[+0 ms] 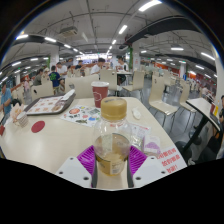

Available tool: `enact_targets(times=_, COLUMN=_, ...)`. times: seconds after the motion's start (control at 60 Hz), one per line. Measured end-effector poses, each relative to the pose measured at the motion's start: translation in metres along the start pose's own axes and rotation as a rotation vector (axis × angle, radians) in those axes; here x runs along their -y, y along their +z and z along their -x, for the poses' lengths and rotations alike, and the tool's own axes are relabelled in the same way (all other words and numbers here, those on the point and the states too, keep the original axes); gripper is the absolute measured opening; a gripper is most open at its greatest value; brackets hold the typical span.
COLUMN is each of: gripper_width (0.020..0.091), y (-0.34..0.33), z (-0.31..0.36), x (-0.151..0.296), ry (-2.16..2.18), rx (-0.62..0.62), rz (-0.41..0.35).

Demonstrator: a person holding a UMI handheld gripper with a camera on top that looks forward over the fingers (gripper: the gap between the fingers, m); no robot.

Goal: Pour water

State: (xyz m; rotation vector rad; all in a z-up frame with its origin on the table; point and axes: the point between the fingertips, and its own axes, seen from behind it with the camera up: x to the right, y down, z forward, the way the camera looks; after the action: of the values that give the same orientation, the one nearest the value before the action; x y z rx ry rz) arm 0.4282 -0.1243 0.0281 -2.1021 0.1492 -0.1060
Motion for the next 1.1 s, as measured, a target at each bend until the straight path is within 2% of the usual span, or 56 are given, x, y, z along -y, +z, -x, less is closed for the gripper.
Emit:
enact_targets(times=0.017, gripper_width=0.0410, y=0.000, z=0.000, x=0.000, ry=-0.005, rx=-0.004, rz=0.002)
enact_targets(times=0.033, gripper_width=0.0366, y=0.001, z=0.000, x=0.001, ry=-0.011, rx=-0.011, rz=0.000)
enact_targets(times=0.2, gripper_width=0.0365, y=-0.002, z=-0.003, x=0.013, ry=-0.043, rx=-0.097, rz=0.004)
enact_targets(times=0.383, gripper_width=0.0365, y=-0.011, z=0.019, x=0.074, ry=-0.196, rx=-0.222, rz=-0.040)
enact_targets(times=0.6, gripper_width=0.0366, y=-0.022, z=0.106, x=0.176, ry=-0.582, rx=-0.449, rz=-0.102)
enact_targets(times=0.75, gripper_width=0.0365, y=-0.008, z=0.201, x=0.217, ry=-0.918, rx=-0.531, rz=-0.118)
enact_targets(times=0.867, gripper_width=0.0368, y=0.015, z=0.278, x=0.229, ry=-1.257, rx=-0.579, rz=-0.144)
enact_targets(times=1.1, gripper_width=0.0370, y=0.064, z=0.381, x=0.198, ry=-1.805, rx=-0.572, rz=-0.134)
